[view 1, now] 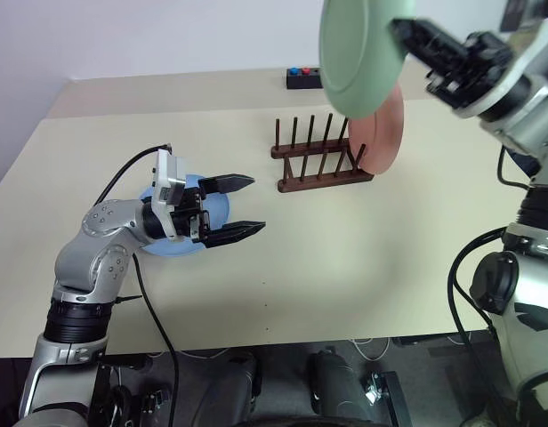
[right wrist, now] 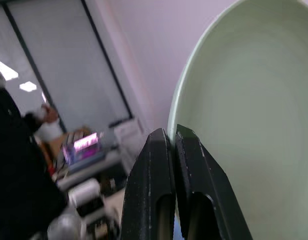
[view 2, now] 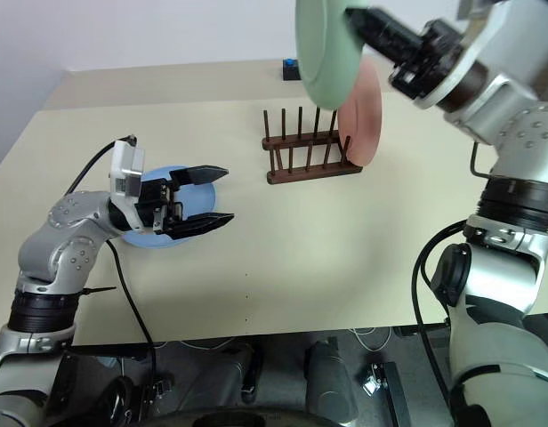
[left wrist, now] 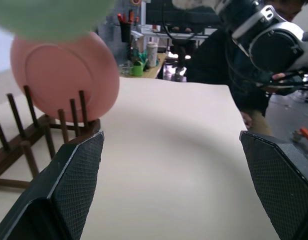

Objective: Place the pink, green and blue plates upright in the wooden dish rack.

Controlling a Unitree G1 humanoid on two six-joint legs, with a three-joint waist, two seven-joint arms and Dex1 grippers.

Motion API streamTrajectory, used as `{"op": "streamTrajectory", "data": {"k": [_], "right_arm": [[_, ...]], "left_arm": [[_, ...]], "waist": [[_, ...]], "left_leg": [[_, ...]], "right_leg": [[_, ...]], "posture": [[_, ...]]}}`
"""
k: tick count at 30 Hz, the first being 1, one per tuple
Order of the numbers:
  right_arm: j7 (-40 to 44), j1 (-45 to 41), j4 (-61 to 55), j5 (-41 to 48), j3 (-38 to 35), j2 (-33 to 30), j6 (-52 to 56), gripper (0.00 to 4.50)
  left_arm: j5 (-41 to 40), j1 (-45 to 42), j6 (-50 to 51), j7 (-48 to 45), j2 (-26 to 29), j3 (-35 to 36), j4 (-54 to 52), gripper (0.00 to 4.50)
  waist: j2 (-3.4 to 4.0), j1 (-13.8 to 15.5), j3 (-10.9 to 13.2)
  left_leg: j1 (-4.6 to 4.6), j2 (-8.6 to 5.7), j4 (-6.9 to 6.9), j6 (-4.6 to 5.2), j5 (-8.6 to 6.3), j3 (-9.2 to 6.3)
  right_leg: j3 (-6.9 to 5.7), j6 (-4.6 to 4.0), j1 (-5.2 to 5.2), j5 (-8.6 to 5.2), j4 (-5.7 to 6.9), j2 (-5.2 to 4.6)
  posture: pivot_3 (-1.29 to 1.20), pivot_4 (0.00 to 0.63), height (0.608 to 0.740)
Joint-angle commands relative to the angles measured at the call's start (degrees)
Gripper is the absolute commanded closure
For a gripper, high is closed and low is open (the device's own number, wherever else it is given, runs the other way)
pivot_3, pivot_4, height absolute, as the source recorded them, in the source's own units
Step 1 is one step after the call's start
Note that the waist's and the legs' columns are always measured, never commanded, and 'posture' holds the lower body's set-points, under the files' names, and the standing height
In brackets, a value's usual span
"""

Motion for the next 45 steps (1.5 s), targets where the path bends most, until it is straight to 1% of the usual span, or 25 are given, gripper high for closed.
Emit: {"op": "streamTrajectory", "data": {"k": [1, 7, 14, 24, 33, 36, 41, 43, 45], "right_arm": [[2.53, -0.47, 2.1, -2.76, 1.52, 0.63, -4.0, 4.48], [5.09, -0.57, 7.47, -7.43, 4.01, 1.7, -8.78, 4.48], [6.63, -0.75, 11.51, -10.98, 4.8, 2.43, -11.97, 4.48], [6.3, -0.81, 16.9, -15.66, 5.82, 3.94, -15.02, 4.48], [7.01, -0.59, 18.84, -18.76, 6.36, 4.95, -17.91, 4.48], [7.48, -0.5, 18.89, -19.44, 6.35, 4.91, -18.68, 3.63], [8.15, -0.34, 18.4, -19.7, 6.21, 4.86, -18.71, 1.13], [8.02, -0.17, 17.88, -20.44, 6.52, 4.86, -19.93, 0.06], [8.07, 0.17, 16.5, -21.34, 6.87, 4.7, -21.49, 0.02]], "left_arm": [[-0.59, 0.49, -1.01, 0.62, -0.07, 1.43, -1.63, 0.0], [-0.75, 1.24, -0.85, 1.58, 0.13, 1.53, -3.21, 0.0], [-1.17, 1.59, -0.47, 2.18, 0.5, 2.04, -4.07, 0.0], [-1.37, 2.0, -0.23, 2.57, 0.71, 2.07, -4.73, 0.0], [-1.53, 2.4, 0.03, 3.29, 0.84, 2.02, -5.55, 0.0], [-1.4, 2.48, -0.09, 3.48, 0.84, 1.97, -5.57, 0.0], [-1.55, 2.67, 0.16, 3.74, 0.88, 1.99, -5.87, 0.0], [-1.49, 2.6, 0.02, 3.64, 0.86, 1.99, -5.59, 0.0], [-1.5, 2.65, 0.04, 3.68, 0.87, 1.98, -5.66, 0.0]], "waist": [[0.0, 0.05, 0.0], [0.0, 0.02, 0.0], [0.0, 0.04, 0.0], [0.0, 0.02, 0.0], [0.0, -0.01, 0.0], [0.0, 0.01, 0.0], [0.0, -0.04, 0.0], [0.0, -0.02, 0.0], [0.0, 0.01, 0.0]], "left_leg": [[0.0, 0.0, 0.0, -0.02, 0.01, 0.0], [-0.01, 0.0, 0.0, -0.03, 0.02, 0.0], [0.0, 0.0, 0.0, -0.04, 0.02, 0.0], [0.0, 0.0, -0.01, -0.04, 0.02, 0.0], [0.0, 0.0, -0.01, -0.04, 0.02, 0.0], [0.0, 0.0, -0.01, -0.04, 0.02, 0.0], [0.0, 0.0, -0.02, -0.04, 0.02, 0.0], [0.0, 0.0, -0.01, -0.04, 0.02, 0.0], [0.0, 0.0, -0.02, -0.04, 0.02, 0.0]], "right_leg": [[0.0, 0.0, 0.0, 0.0, 0.0, 0.0], [0.0, 0.0, 0.0, 0.0, -0.01, 0.0], [0.0, 0.0, -0.02, 0.0, -0.01, 0.0], [0.0, 0.0, -0.02, 0.0, -0.01, 0.01], [0.0, 0.0, -0.02, 0.0, -0.01, 0.01], [0.0, 0.0, -0.02, 0.0, -0.01, 0.01], [0.0, 0.0, -0.02, 0.0, -0.01, 0.01], [0.0, 0.0, -0.02, 0.0, -0.01, 0.01], [0.0, 0.0, -0.02, 0.0, -0.01, 0.01]], "posture": [[0.0, 0.15, 0.74], [0.0, 0.15, 0.74], [0.0, 0.15, 0.74], [0.0, 0.15, 0.74], [0.0, 0.15, 0.74], [0.0, 0.15, 0.74], [0.0, 0.15, 0.74], [0.0, 0.15, 0.74], [0.0, 0.15, 0.74]]}}
